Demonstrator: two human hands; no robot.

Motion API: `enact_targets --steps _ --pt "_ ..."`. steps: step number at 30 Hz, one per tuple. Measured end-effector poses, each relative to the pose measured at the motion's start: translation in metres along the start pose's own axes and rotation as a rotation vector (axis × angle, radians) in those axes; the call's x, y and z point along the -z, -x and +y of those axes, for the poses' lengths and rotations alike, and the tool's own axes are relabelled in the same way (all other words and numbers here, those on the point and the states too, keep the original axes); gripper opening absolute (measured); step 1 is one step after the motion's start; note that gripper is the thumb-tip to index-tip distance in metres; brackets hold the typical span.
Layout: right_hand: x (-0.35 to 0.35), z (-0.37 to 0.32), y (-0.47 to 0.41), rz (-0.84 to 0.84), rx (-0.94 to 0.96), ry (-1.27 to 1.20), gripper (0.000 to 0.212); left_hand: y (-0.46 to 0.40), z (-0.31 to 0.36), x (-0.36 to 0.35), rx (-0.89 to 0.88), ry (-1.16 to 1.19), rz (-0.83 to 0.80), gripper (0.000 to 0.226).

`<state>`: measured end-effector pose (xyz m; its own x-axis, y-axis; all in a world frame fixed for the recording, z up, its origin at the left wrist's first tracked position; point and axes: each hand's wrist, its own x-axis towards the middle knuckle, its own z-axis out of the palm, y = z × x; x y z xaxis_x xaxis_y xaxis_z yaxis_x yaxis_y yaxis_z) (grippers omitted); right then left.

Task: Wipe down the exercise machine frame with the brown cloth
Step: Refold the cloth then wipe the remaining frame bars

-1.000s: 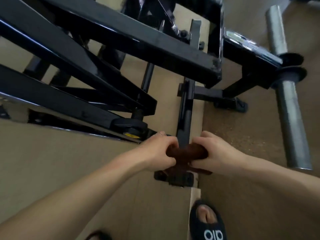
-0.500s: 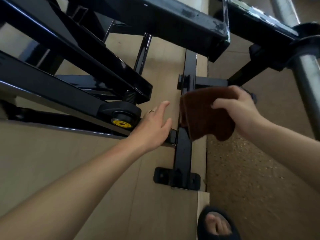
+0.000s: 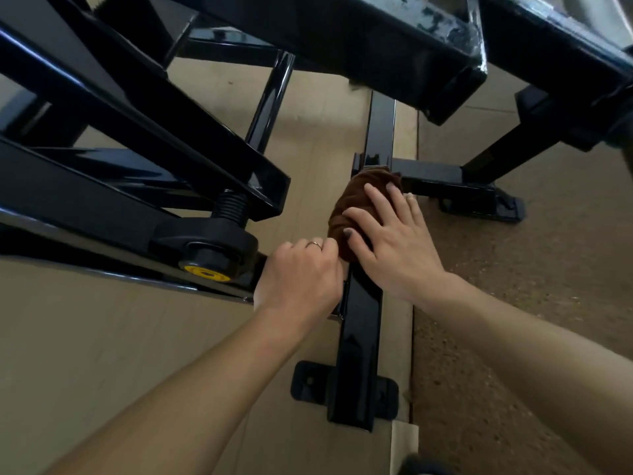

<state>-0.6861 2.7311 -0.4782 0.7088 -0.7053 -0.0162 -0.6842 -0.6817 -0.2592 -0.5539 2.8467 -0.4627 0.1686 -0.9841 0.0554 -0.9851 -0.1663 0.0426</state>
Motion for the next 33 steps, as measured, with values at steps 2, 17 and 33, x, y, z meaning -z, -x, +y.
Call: enact_targets --steps 2,17,33 --pt "-0.006 0.004 -0.014 0.008 0.002 -0.028 0.047 -0.001 0.001 0.003 -0.016 -0.018 -0.009 0.021" --pt "-0.001 0.058 -0.178 0.081 -0.268 -0.281 0.051 -0.001 0.0 -0.002 -0.029 -0.088 -0.017 0.027" --pt "-0.033 -0.042 0.075 0.171 -0.267 -0.634 0.043 0.01 0.003 0.009 -0.009 0.036 0.14 0.024"
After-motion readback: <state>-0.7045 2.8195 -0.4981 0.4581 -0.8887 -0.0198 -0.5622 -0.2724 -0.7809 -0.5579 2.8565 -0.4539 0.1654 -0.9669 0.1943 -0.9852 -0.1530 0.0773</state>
